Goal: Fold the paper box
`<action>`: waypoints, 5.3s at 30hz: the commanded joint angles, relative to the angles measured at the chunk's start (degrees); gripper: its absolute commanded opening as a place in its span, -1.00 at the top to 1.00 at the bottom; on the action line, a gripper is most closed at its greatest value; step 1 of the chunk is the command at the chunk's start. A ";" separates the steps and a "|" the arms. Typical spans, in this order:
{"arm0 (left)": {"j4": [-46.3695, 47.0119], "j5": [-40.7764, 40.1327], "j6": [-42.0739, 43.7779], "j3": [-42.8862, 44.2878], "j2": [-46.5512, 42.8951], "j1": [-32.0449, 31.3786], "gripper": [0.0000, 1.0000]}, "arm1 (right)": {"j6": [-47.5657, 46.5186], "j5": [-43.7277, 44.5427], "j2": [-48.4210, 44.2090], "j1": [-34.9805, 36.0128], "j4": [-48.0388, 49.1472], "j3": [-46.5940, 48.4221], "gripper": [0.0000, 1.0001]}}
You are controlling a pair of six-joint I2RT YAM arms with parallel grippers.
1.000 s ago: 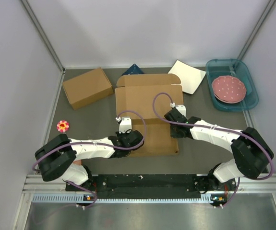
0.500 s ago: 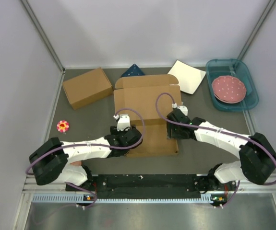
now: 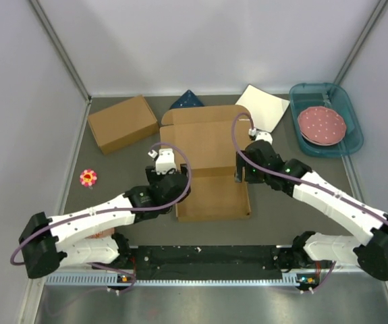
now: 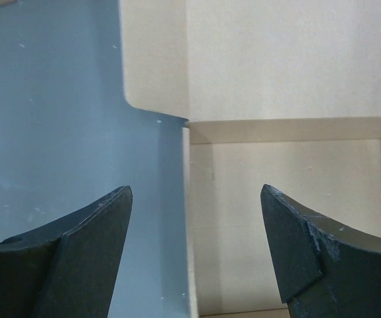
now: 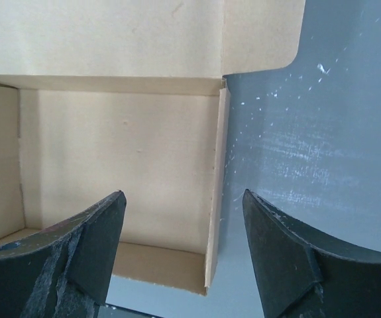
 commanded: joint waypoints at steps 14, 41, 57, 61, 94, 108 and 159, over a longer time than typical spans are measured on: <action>-9.93 8.67 -2.09 4.00 -7.44 43.97 -0.63 | -9.02 -2.91 -13.49 0.34 1.35 0.69 -0.41; -6.77 23.03 -0.96 15.61 27.72 82.69 -0.64 | -5.60 -13.81 -16.05 0.43 13.66 -10.22 -0.38; -1.86 26.44 -3.16 16.58 37.40 84.36 -0.26 | -4.36 -15.66 -13.32 1.40 13.14 -8.47 -0.34; -1.42 26.79 -2.72 16.58 37.13 84.63 0.14 | -4.01 -15.57 -12.01 1.75 13.05 -8.29 -0.33; 8.70 42.17 -5.80 -1.27 -9.91 27.87 1.00 | -7.96 -4.86 -14.20 2.28 11.38 -2.50 -0.32; 11.51 49.56 1.94 3.65 13.92 11.68 0.19 | -7.88 -0.10 -15.96 2.28 8.66 -3.02 -0.33; 32.86 74.16 5.98 8.40 16.65 60.19 -0.68 | -7.00 -29.54 23.41 -30.95 43.90 6.73 -0.64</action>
